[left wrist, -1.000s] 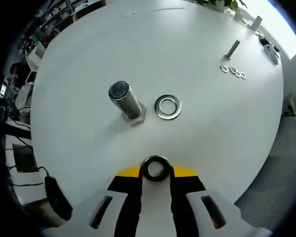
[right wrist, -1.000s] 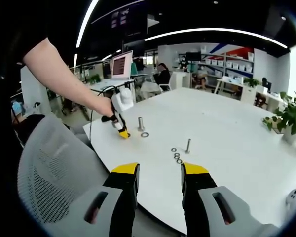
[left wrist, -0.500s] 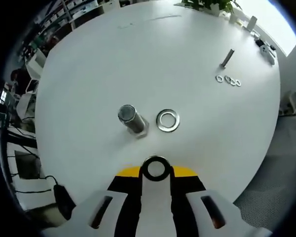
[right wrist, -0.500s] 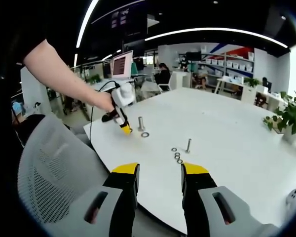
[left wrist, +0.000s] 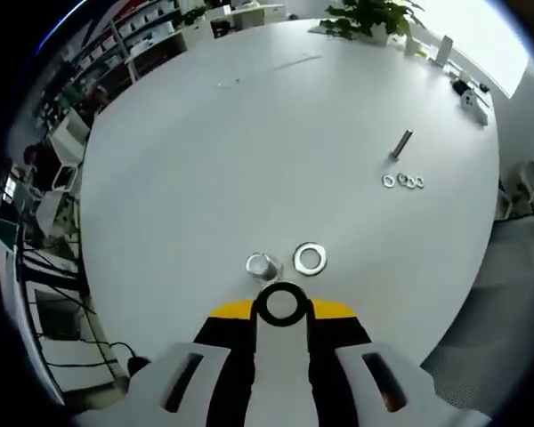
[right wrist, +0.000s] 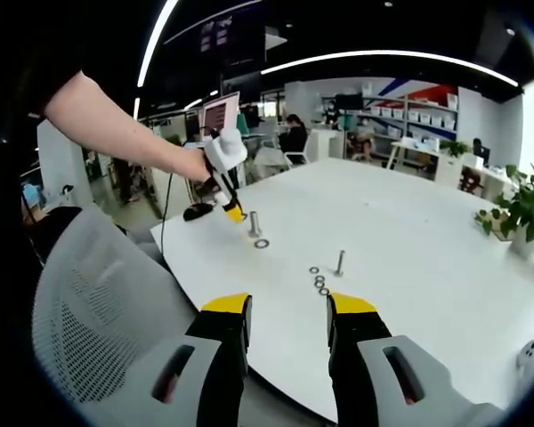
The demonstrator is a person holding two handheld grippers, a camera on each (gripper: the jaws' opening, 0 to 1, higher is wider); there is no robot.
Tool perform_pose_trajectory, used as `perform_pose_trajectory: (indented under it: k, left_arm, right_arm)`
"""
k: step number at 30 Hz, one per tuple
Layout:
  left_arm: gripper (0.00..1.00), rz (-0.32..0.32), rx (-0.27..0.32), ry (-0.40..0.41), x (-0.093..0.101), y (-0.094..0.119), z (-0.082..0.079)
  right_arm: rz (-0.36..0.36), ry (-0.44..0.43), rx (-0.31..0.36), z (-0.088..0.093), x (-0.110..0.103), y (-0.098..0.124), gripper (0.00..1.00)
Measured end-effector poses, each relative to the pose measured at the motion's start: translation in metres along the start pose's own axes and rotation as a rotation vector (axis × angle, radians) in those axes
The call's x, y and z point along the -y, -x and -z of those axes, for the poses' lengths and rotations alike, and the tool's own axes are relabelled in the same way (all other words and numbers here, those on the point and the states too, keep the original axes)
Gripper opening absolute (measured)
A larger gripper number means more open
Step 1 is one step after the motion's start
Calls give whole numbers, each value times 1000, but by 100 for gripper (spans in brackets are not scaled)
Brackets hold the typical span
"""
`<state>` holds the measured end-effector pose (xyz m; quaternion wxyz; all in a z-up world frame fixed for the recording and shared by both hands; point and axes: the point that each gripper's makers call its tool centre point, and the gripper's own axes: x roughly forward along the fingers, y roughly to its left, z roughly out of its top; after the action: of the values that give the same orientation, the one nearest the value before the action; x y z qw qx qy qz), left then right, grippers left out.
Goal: Place the washer onto the threaded stud by aligning its center hole with the stud, sliding it down to the base, and recovering from edge contact or off-axis alignment until the washer reaches the visible bottom stop.
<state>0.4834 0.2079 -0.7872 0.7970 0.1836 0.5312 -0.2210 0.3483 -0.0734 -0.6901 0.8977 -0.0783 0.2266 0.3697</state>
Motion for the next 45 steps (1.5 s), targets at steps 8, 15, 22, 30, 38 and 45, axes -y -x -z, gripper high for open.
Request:
perform_pose_trajectory:
  k: [8, 15, 22, 30, 38, 45]
  left_arm:
    - [19, -9, 16, -18, -3, 2, -16]
    - [19, -16, 3, -5, -13, -3, -20]
    - [19, -10, -25, -11, -14, -9, -19]
    - [19, -1, -40, -31, -15, -14, -18]
    - [19, 5, -50, -33, -14, -20, -19]
    - [19, 12, -59, -21, -16, -23, -22]
  right_arm:
    - [5, -3, 3, 0, 1, 1, 36]
    - [6, -4, 3, 0, 1, 1, 36]
    - [10, -1, 1, 0, 2, 1, 36]
    - [11, 0, -1, 0, 2, 1, 36]
    - [12, 1, -5, 1, 3, 0, 36]
    - [14, 2, -8, 2, 3, 0, 36]
